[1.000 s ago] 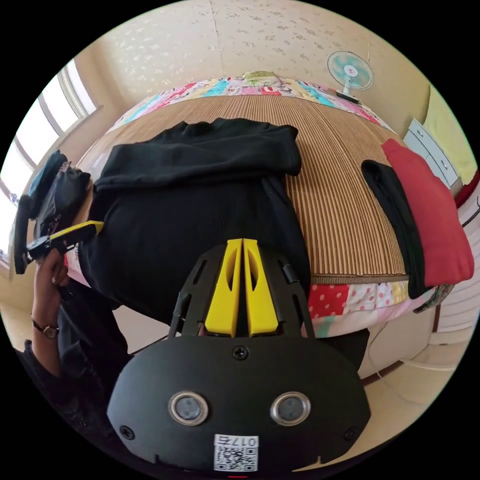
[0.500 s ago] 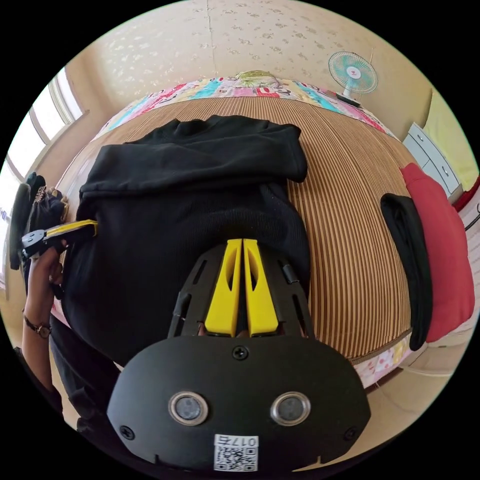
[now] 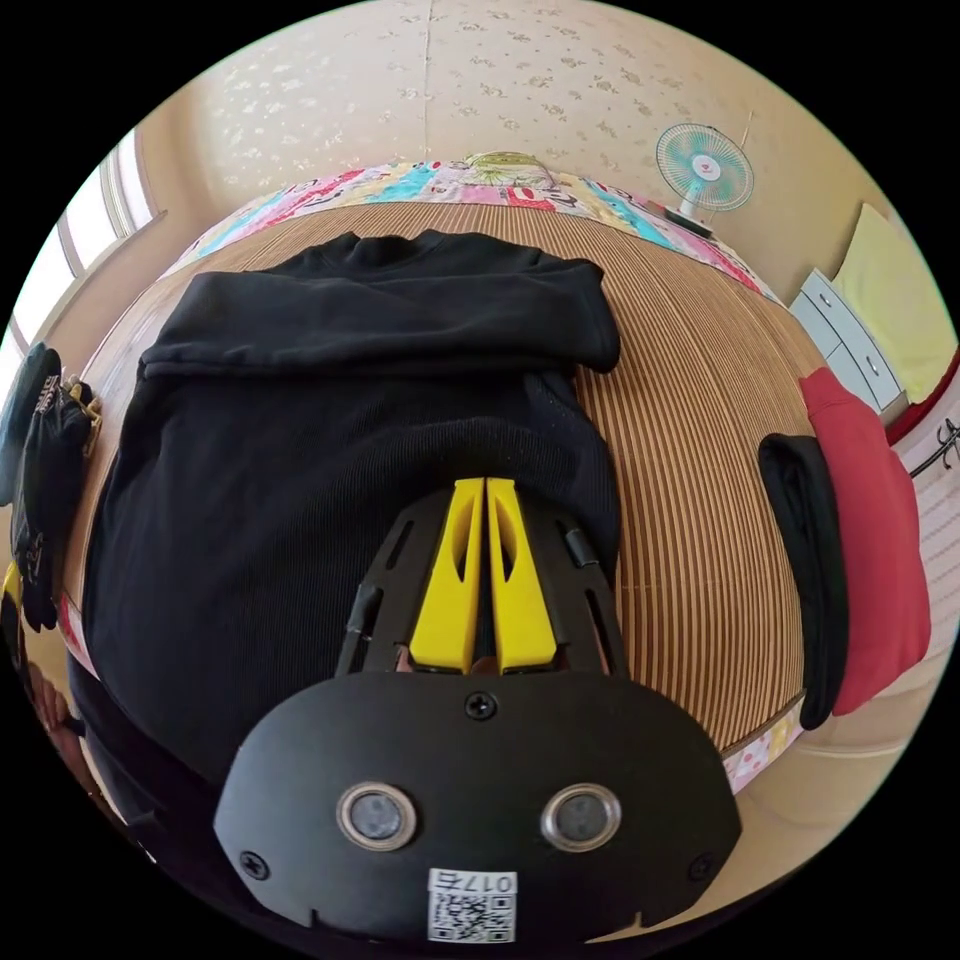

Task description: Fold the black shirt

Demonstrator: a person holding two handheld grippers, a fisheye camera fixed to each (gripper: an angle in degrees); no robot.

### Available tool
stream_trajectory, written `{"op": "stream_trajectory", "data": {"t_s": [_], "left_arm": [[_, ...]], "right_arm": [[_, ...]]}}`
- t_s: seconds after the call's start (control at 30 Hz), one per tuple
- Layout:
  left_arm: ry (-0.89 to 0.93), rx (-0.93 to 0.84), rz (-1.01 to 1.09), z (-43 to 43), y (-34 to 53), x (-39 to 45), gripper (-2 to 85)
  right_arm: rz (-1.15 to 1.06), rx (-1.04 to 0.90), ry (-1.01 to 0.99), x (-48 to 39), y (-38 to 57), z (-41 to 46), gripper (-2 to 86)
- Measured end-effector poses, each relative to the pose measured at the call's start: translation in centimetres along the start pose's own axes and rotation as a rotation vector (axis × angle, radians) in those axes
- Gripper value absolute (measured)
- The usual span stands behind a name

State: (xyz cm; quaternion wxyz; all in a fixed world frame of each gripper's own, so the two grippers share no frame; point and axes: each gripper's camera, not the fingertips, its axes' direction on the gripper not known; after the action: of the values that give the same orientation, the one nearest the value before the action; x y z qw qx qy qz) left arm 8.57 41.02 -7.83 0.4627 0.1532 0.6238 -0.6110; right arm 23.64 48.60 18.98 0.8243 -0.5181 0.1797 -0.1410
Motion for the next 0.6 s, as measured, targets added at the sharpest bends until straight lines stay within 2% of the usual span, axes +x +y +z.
{"op": "stream_trajectory", "data": {"t_s": [0.07,0.13,0.23,0.27,0.3,0.37,0.43,0.6], "left_arm": [[0.034,-0.150,-0.031,-0.9,1.0,-0.8,8.4],[0.036,-0.286,-0.008,-0.7,1.7,-0.7,9.9],[-0.153,-0.513,-0.054,2.1,2.5,-1.4,10.1],[-0.176,-0.603,-0.096,3.8,2.7,-2.2,10.6],[-0.110,-0.669,-0.138,5.7,2.8,-3.1,11.6],[0.030,-0.671,-0.197,7.9,2.7,-4.1,12.8],[0.066,-0.680,-0.237,9.8,2.7,-4.5,12.7],[-0.154,-0.799,-0.146,11.5,1.5,-2.5,12.4]], "right_arm": [[-0.019,0.001,0.048,-1.3,0.1,0.1,0.3],[-0.031,0.004,0.083,-2.3,0.2,0.2,0.3],[-0.046,0.005,0.123,-3.6,0.3,0.3,0.3],[-0.051,0.005,0.135,-4.0,0.3,0.2,0.3],[-0.052,0.004,0.139,-4.3,0.3,0.2,0.3],[-0.050,0.005,0.134,-4.4,0.2,-0.1,0.2],[-0.045,0.006,0.122,-4.4,0.1,-0.4,0.2],[-0.019,0.008,0.057,-3.8,-0.4,-1.6,0.2]]}}
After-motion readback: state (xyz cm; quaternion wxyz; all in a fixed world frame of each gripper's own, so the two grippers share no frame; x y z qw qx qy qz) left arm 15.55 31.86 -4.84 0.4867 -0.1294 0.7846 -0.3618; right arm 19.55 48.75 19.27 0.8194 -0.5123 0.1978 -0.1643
